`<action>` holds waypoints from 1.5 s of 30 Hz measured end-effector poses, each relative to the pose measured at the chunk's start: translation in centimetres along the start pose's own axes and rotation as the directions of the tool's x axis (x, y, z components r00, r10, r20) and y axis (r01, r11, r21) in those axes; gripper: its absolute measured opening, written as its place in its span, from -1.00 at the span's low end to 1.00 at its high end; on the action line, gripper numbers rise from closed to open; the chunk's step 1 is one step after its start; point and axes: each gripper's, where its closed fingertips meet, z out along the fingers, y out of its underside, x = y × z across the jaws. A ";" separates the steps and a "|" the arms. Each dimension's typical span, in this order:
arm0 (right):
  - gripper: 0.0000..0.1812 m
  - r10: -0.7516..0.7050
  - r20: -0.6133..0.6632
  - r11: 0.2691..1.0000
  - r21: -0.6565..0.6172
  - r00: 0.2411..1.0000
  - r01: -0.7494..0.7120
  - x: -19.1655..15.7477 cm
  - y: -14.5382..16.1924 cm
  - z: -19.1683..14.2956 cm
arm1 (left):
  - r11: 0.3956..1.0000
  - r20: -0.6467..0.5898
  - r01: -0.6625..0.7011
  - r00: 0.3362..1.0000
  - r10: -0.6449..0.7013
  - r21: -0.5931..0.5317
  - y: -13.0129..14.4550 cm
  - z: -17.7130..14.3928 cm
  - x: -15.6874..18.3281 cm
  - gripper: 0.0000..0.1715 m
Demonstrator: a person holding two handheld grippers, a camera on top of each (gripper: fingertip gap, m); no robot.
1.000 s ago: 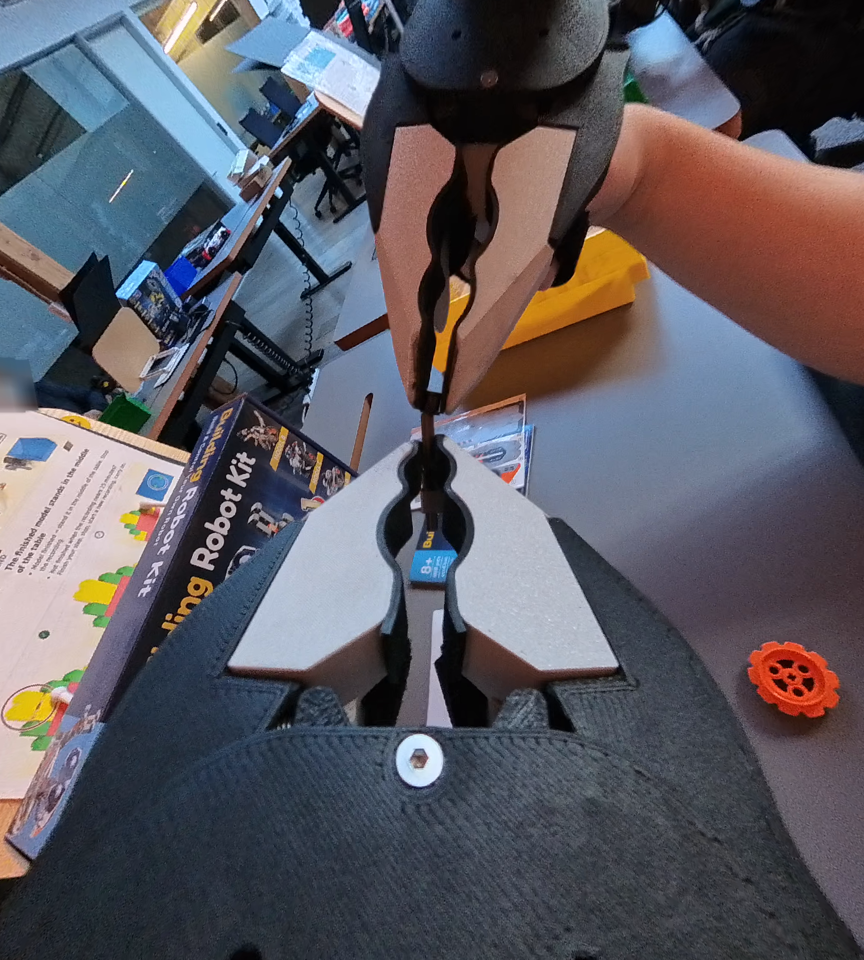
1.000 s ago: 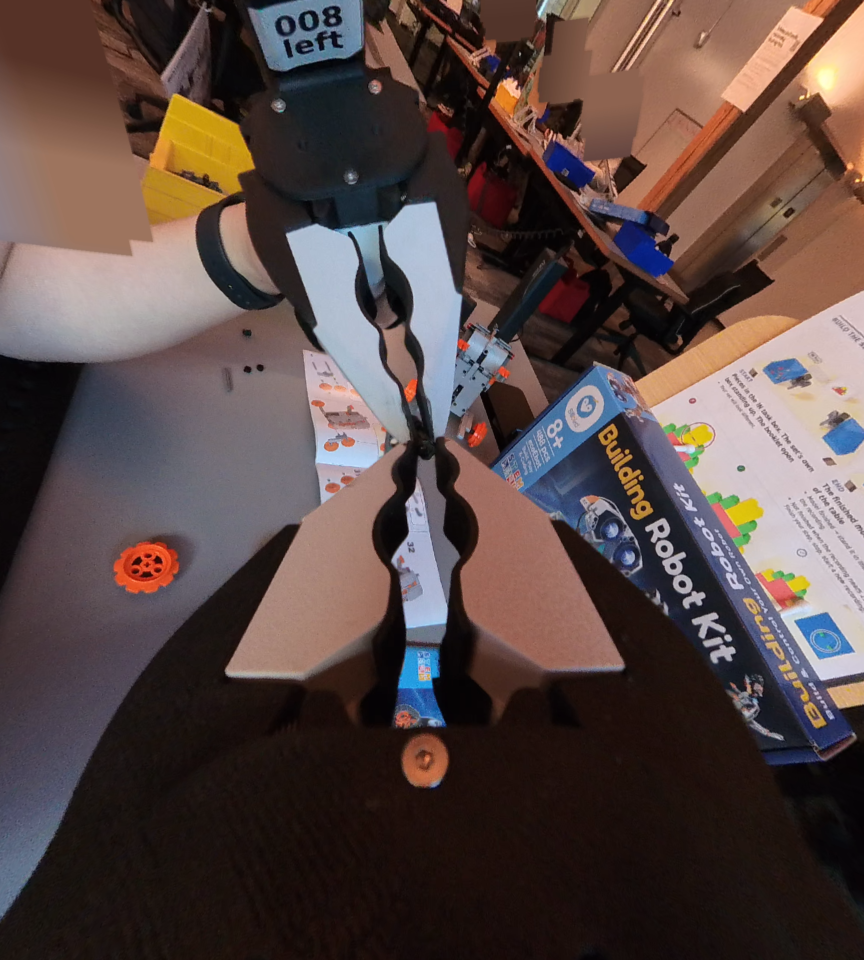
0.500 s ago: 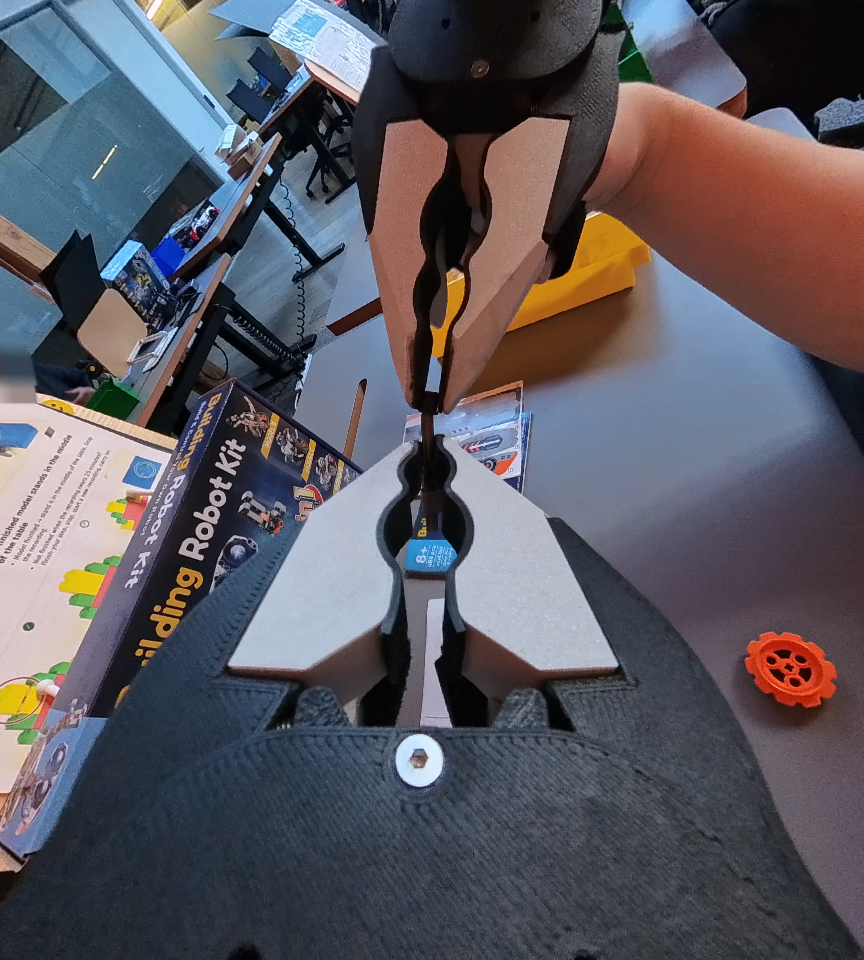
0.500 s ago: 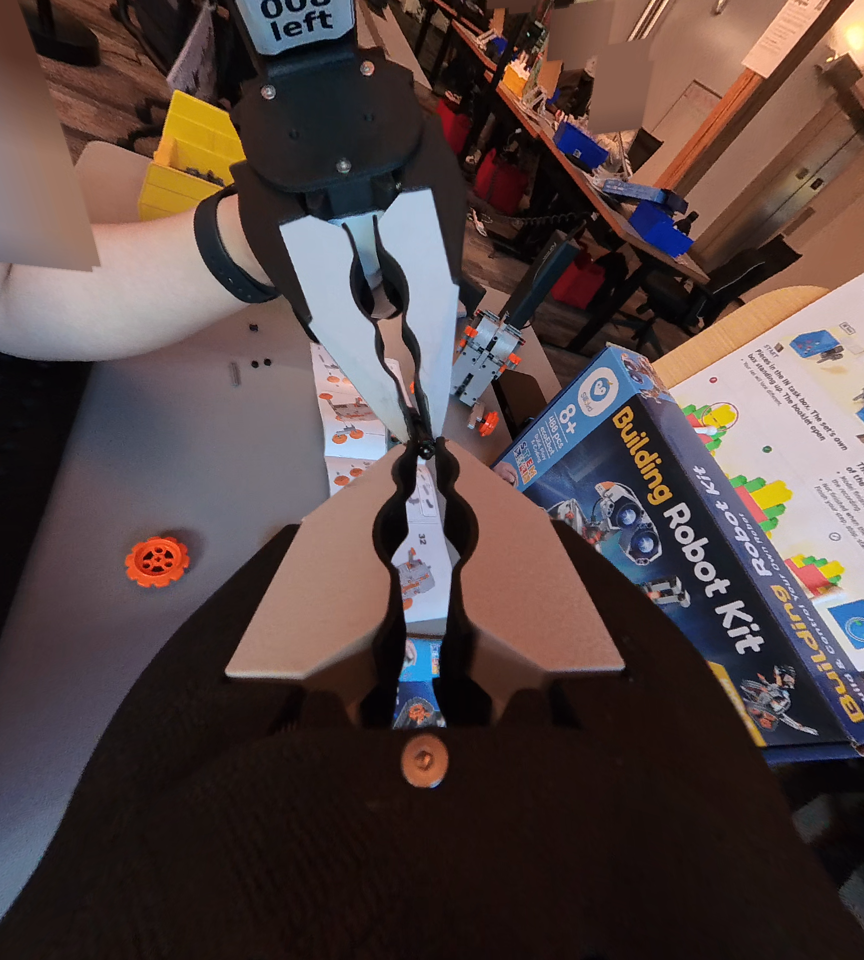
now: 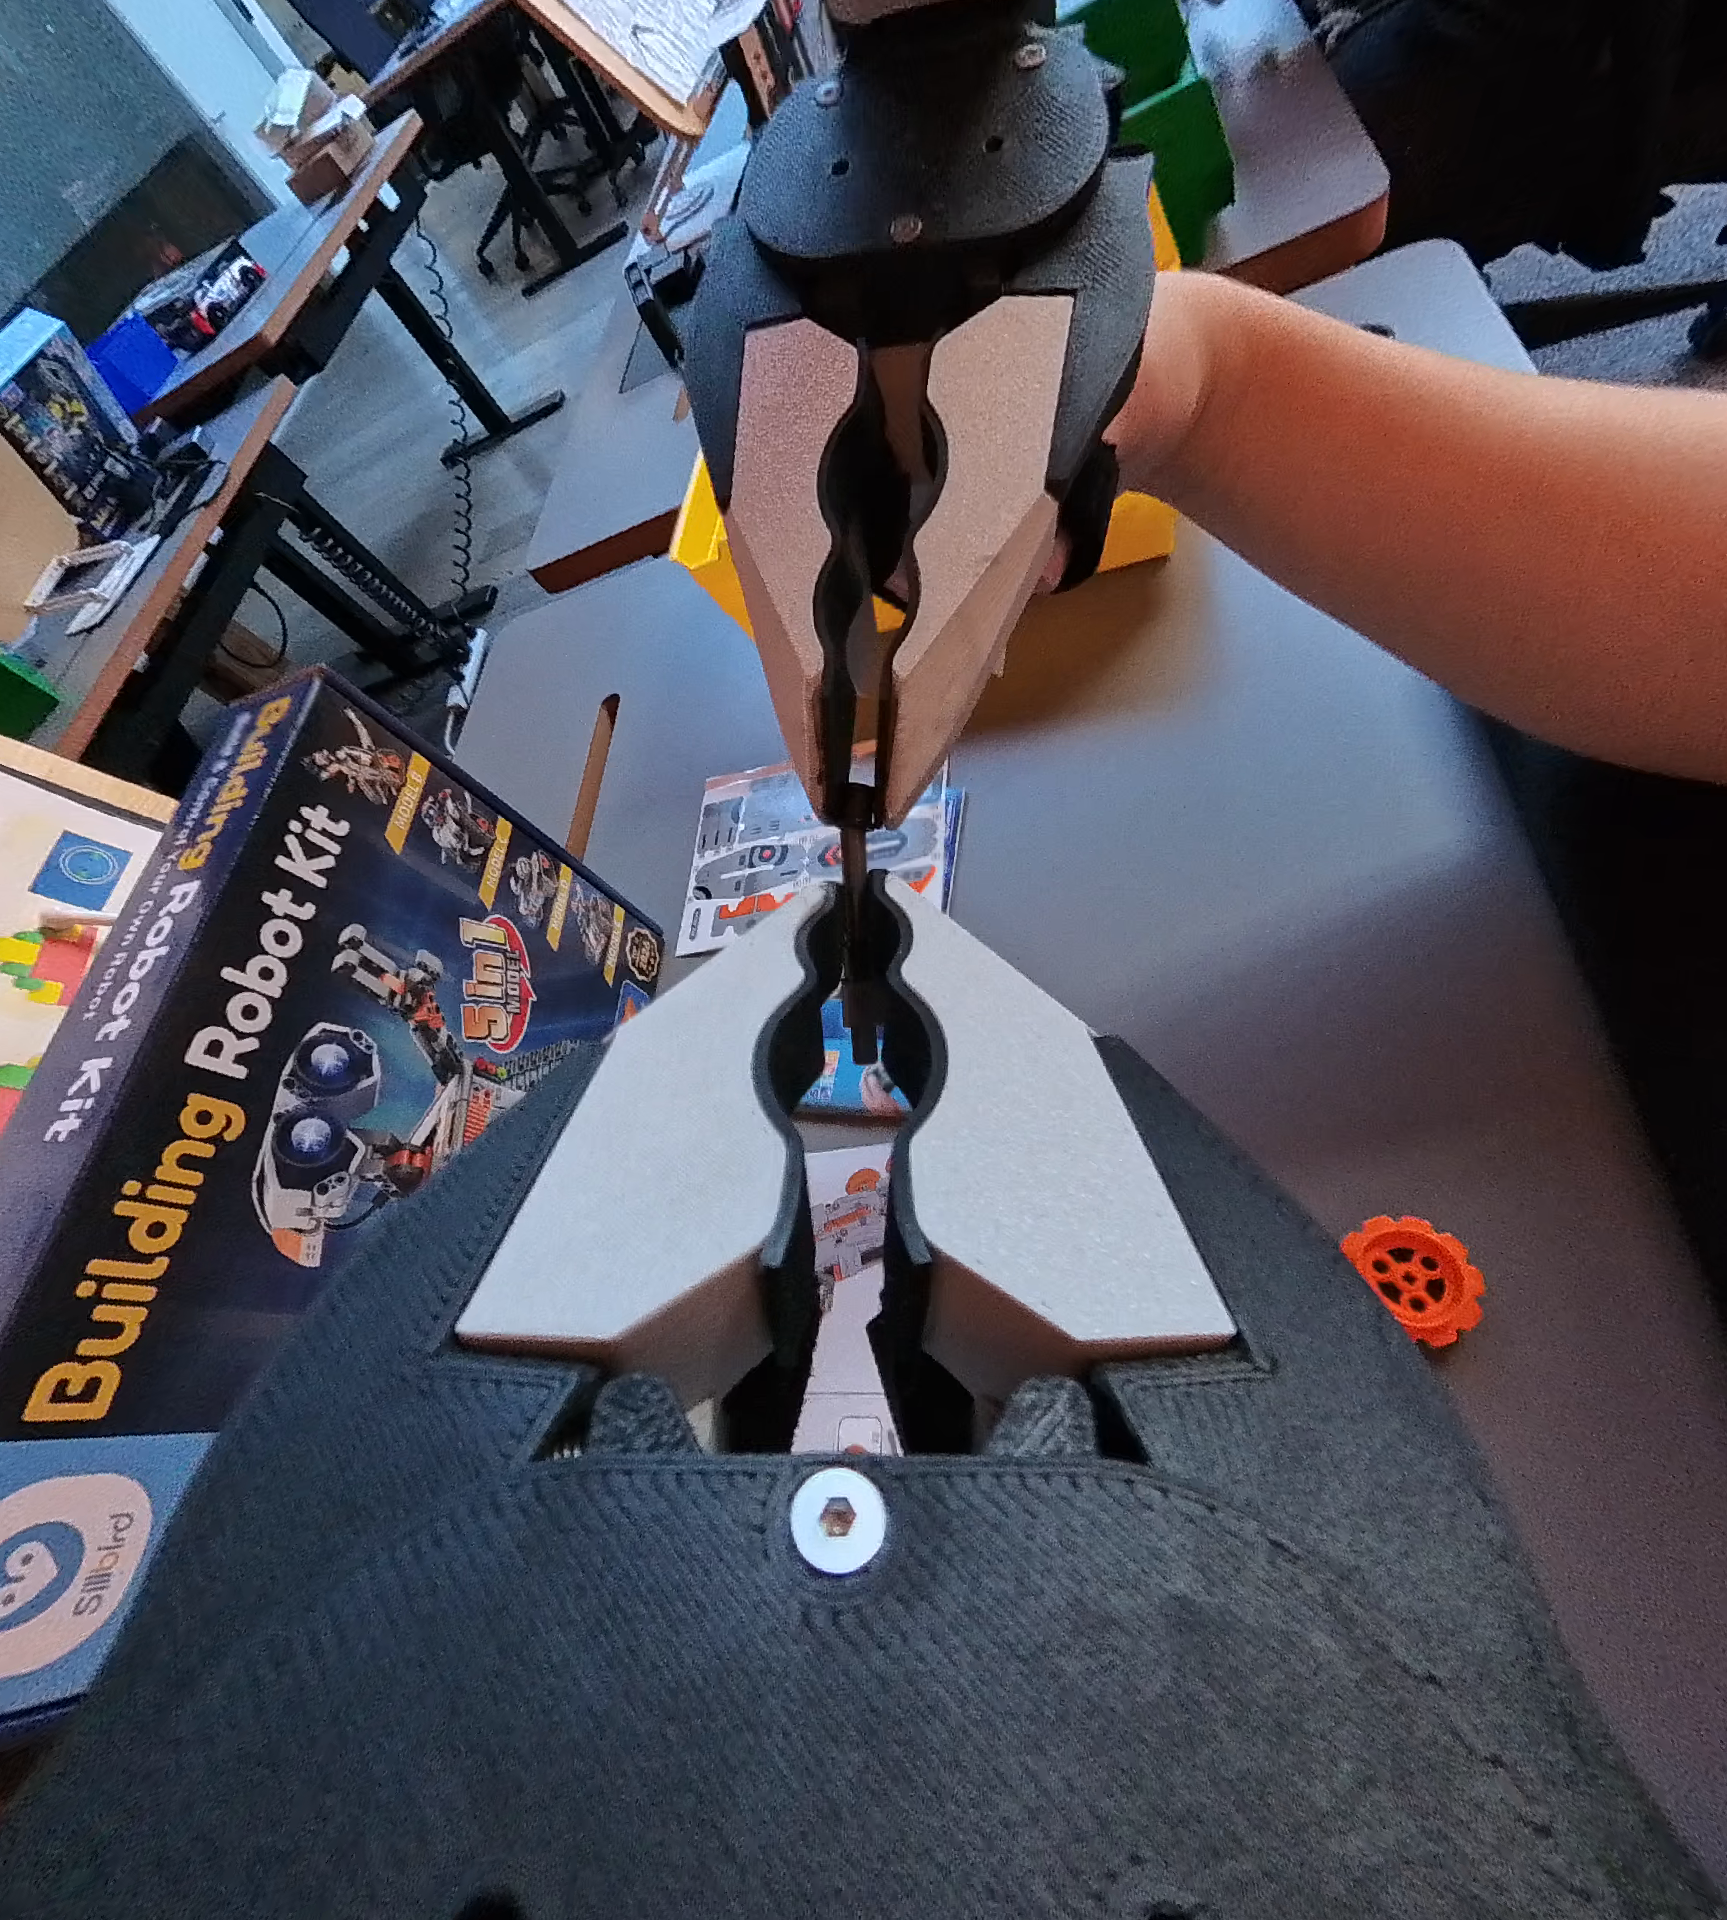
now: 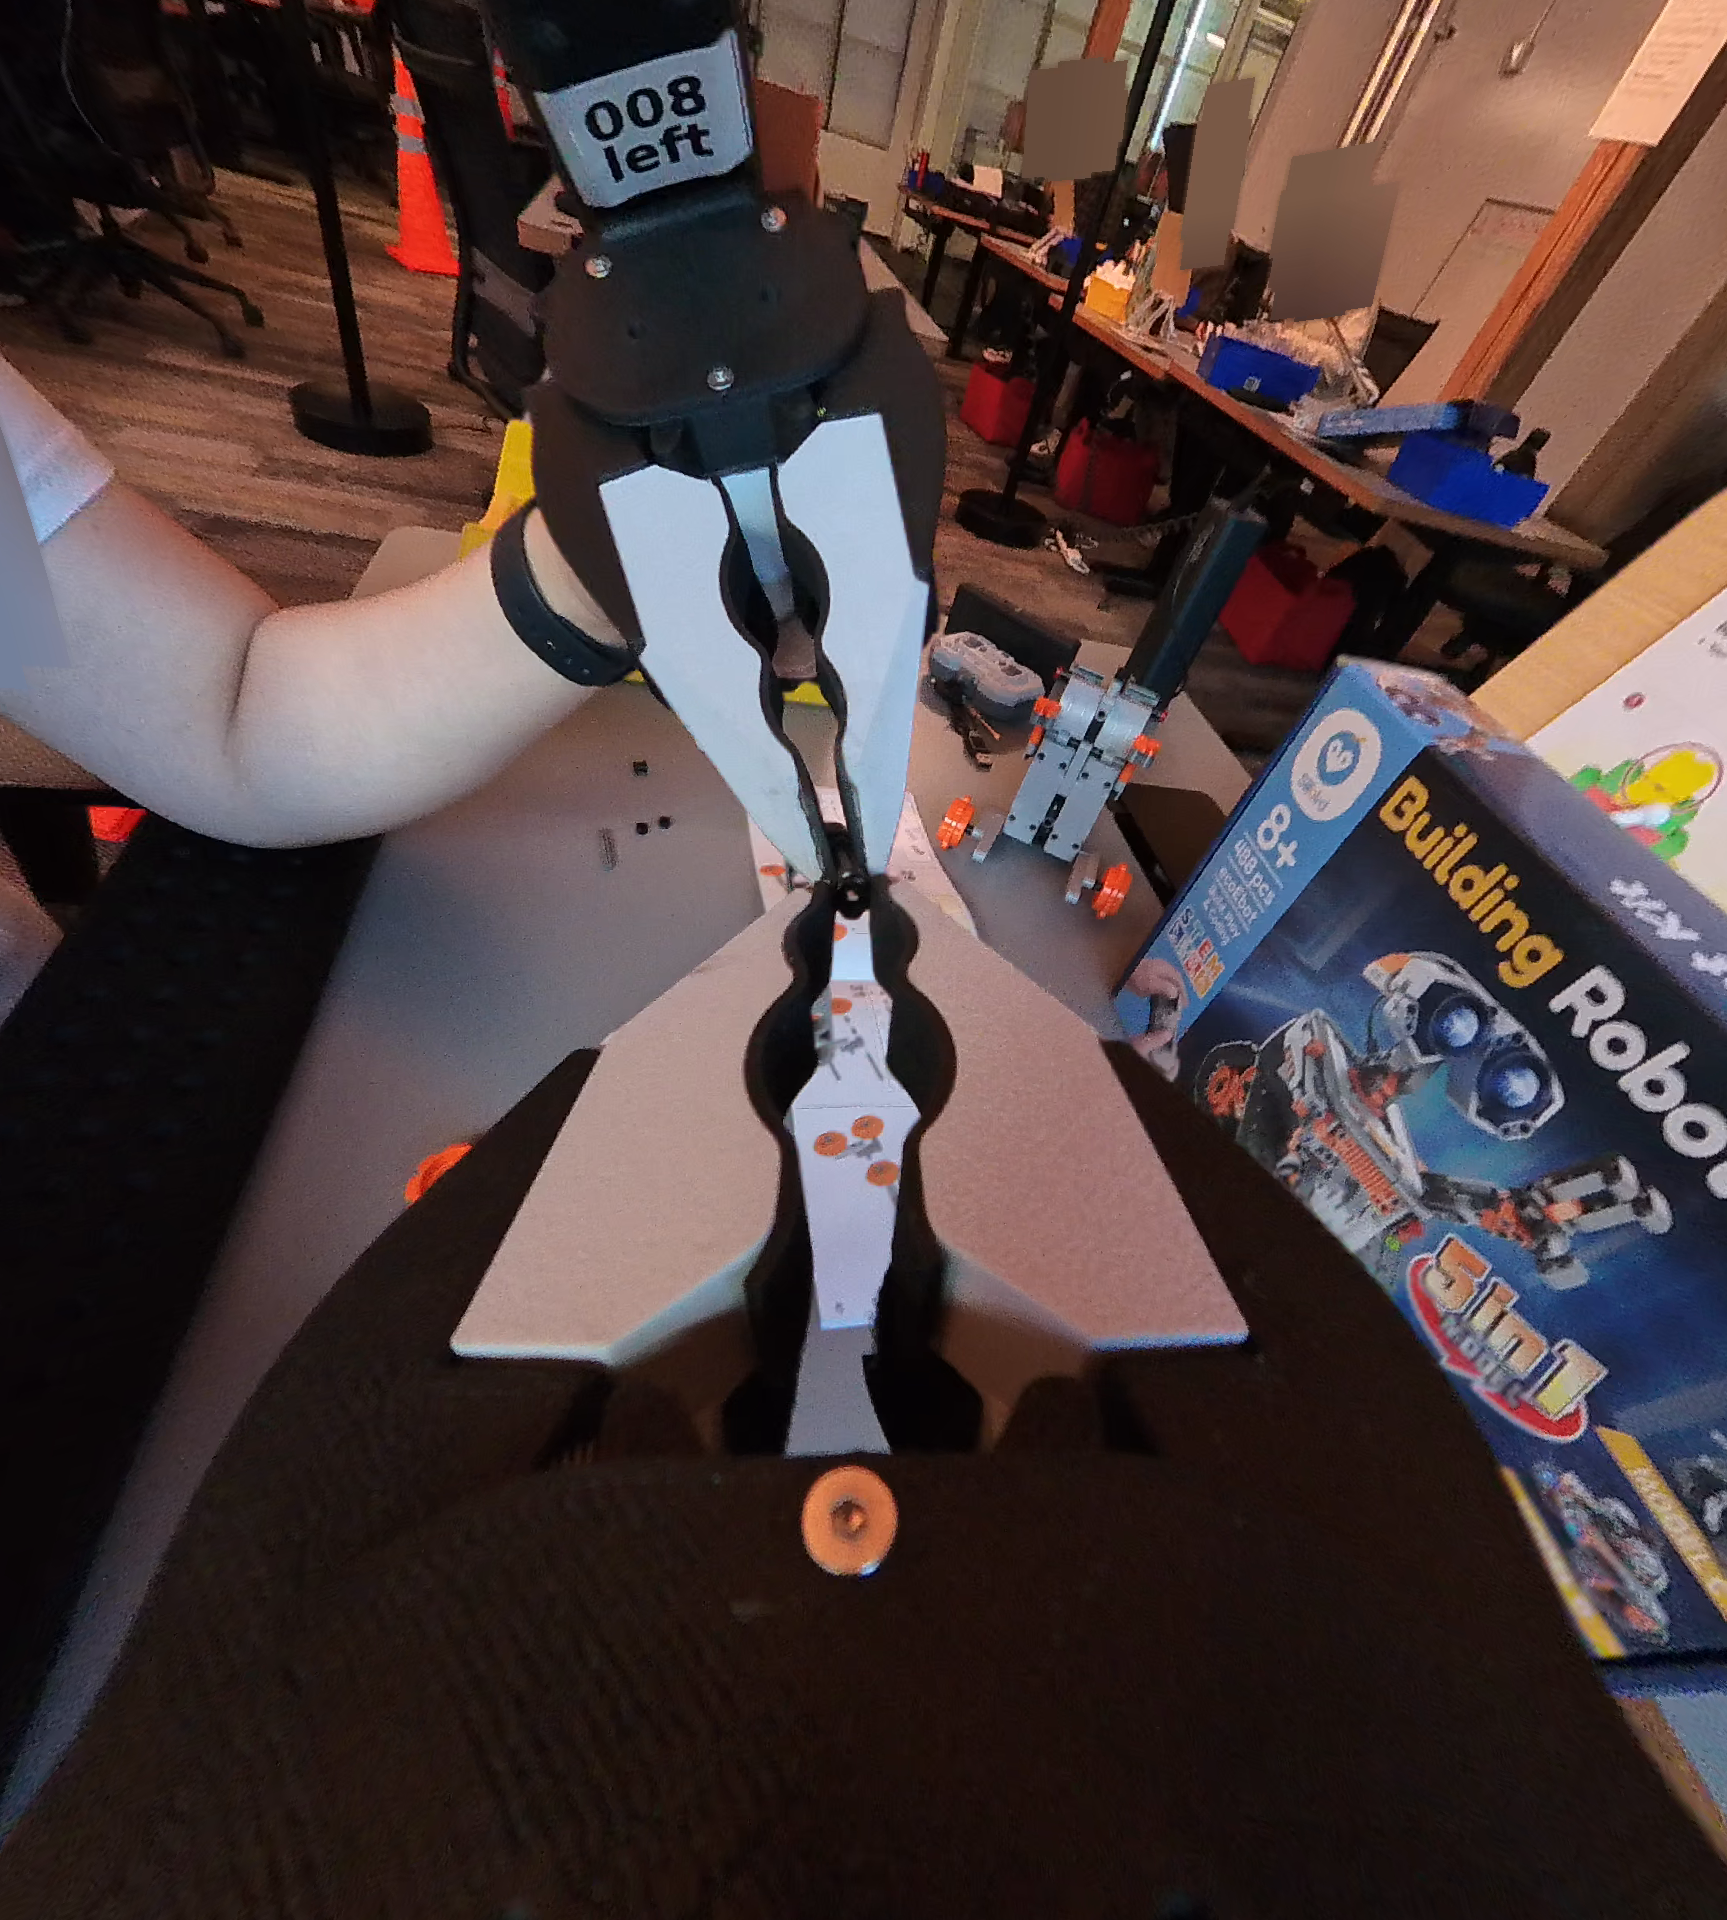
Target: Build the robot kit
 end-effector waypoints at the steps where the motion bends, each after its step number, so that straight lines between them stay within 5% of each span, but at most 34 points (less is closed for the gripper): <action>1: -0.94 0.017 -0.005 1.000 -0.011 1.000 -0.017 0.1 0.5 0.1 | 1.000 -0.002 0.004 1.000 -0.004 -0.016 0.4 0.2 0.0 -1.00; 5: -0.94 0.078 -0.014 0.997 -0.018 0.997 -0.079 -0.8 2.4 0.7 | 0.996 -0.021 0.043 0.999 -0.045 -0.081 2.1 0.9 1.2 -1.00; 11: -0.94 0.105 0.030 0.989 -0.110 0.994 -0.101 -6.4 9.1 4.9 | 0.966 -0.091 0.014 0.995 -0.039 -0.259 9.5 1.7 7.4 -0.99; 16: -0.94 0.076 0.040 0.988 -0.137 0.996 -0.070 -9.2 12.1 6.9 | 0.954 -0.087 0.001 0.996 -0.029 -0.301 12.9 2.0 11.1 -0.99; 19: -0.94 0.116 0.037 0.993 0.009 0.993 -0.116 -8.9 10.4 7.0 | 0.962 -0.042 0.073 0.995 -0.087 -0.264 13.5 0.8 11.7 -1.00; 24: -0.95 0.055 0.080 0.998 -0.025 0.995 -0.053 -10.1 11.7 8.0 | 0.988 -0.015 0.113 0.993 -0.116 -0.105 13.3 -0.6 11.8 -0.98; 37: -0.94 -0.109 0.036 0.986 -0.124 0.993 0.113 -10.8 12.7 8.5 | 0.993 -0.072 0.107 0.991 -0.109 -0.040 14.7 0.1 12.2 -0.98; 45: -0.95 -0.025 0.080 0.998 0.052 0.997 0.021 -11.3 9.7 8.1 | 0.992 -0.076 0.108 0.992 -0.103 0.066 13.3 0.0 12.3 -0.98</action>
